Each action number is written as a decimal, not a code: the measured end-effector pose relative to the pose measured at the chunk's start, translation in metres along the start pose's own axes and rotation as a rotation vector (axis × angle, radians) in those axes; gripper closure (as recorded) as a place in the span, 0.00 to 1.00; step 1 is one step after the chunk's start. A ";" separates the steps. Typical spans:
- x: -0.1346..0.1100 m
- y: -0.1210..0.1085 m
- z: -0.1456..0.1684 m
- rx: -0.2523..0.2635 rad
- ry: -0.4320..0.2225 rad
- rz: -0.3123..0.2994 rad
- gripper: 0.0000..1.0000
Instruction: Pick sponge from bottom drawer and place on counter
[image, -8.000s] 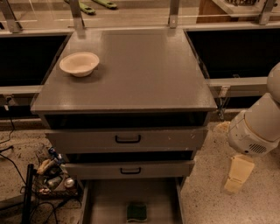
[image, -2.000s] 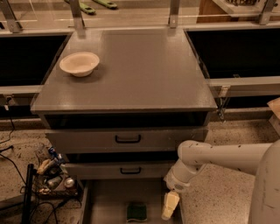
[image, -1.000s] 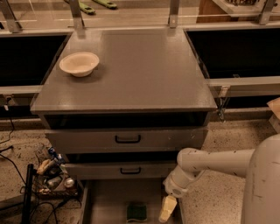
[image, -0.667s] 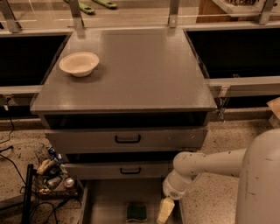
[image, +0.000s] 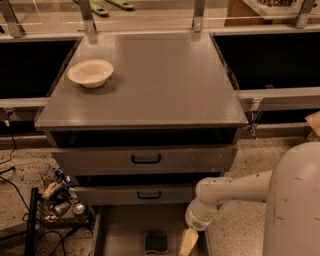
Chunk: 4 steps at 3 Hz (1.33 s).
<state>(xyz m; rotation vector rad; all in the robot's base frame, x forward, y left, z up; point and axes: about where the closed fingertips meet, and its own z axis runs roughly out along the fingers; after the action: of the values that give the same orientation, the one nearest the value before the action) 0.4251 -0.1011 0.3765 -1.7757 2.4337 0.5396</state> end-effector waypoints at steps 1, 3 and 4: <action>0.001 -0.005 0.006 -0.024 -0.040 0.010 0.00; -0.014 -0.023 0.032 -0.071 -0.110 0.014 0.00; -0.017 -0.025 0.047 -0.022 -0.046 0.039 0.00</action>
Offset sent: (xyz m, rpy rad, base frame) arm 0.0271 0.0164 -0.0326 0.1410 0.0371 -0.0352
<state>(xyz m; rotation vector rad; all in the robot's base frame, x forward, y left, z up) 0.4473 -0.0774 0.3315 -1.7070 2.4459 0.6060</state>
